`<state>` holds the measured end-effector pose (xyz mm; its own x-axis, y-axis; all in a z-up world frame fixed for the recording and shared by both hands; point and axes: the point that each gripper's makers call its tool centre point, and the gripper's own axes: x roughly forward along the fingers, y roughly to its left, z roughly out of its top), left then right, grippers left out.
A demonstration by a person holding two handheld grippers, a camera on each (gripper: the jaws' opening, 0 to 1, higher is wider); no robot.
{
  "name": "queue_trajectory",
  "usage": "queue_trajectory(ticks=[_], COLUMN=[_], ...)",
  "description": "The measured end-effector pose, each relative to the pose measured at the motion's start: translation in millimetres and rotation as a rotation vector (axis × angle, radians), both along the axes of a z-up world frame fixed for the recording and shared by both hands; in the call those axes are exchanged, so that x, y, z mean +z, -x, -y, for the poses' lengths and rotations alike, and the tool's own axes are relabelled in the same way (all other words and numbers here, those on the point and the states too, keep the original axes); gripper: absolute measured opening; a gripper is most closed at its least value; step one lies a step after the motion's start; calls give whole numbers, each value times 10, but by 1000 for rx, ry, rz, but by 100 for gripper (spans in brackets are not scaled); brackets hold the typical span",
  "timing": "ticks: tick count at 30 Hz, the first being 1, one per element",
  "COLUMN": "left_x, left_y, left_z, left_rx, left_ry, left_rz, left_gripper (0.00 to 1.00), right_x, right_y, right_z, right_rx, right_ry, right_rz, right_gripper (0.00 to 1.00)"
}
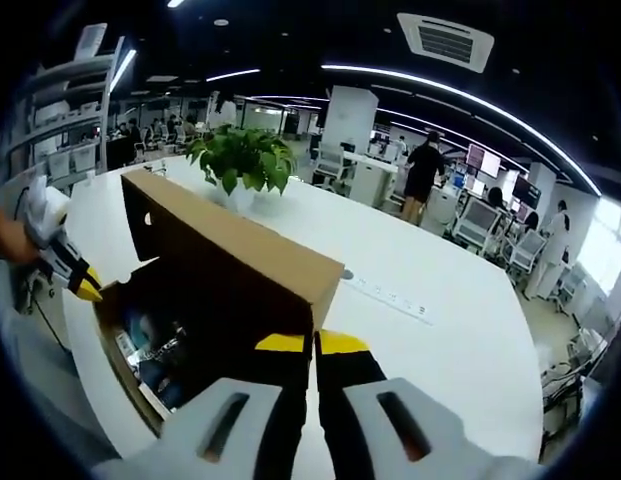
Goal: Operate the shoe box by opening the lid, removing the specified soft item, and placing it in the target area until the item is outside and the box remains undamaged.
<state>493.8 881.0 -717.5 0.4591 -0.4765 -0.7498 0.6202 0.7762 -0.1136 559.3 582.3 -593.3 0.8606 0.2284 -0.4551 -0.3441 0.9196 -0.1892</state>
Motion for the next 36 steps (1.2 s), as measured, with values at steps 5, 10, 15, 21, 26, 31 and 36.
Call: queue_trajectory(ticks=[5,10,15,21,26,31,36], left_x=[5,6,8,2,1,-1,-10], left_y=[0,0,0,-11,-10,-11,-23], left_z=[2,5,9,2,1,-2,-14], left_rx=[9,16,18,27,32,34,40], left_ry=[3,4,3,6,6,7,12], left_rz=[-2,-8,-8,-13,-10,-10,-13], left_gripper=[4,4,4,4,4,4,4], right_x=[9,8,0,-13,-28,-60,-91], right_y=[-71,-167,-261,-384,-452,-538,-614], right_z=[17,35,56,76,83,98,110], right_rx=[2,4,10,11,15,18,21], right_ry=[2,8,16,21,28,36,43], right_rz=[0,3,8,3,-2,-9,-15], right_gripper=[0,0,0,0,0,0,0])
